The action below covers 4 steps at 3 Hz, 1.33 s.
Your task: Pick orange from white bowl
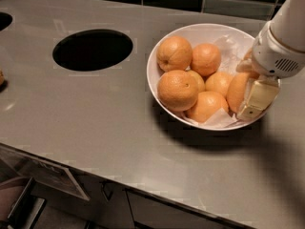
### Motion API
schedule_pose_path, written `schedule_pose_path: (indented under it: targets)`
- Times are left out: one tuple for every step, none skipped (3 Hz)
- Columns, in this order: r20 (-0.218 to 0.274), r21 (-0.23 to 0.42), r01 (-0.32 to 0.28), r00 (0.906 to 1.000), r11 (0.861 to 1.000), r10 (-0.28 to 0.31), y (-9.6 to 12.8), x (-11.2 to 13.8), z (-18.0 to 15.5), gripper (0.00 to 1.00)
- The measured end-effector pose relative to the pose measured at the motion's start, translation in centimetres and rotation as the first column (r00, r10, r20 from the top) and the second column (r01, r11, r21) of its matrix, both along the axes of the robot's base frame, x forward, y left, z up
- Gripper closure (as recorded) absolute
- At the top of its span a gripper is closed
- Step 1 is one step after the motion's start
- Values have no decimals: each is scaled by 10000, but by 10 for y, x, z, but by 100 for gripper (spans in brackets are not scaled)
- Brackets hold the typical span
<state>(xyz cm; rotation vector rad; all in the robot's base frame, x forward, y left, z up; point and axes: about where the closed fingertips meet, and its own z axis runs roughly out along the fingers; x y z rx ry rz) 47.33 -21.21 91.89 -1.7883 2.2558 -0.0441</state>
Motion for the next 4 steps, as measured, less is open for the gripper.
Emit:
schedule_pose_path:
  targets:
    - [-47,14,5,10000,10000,-5,0,1,-3,24]
    - [-110,38,3,9999,10000,-3,1,1,-7,25]
    - [-158,54,-3,9999,10000,3,1,2,-10,25]
    - [-198,59,-11,9998,10000,12,1,3,-12,52]
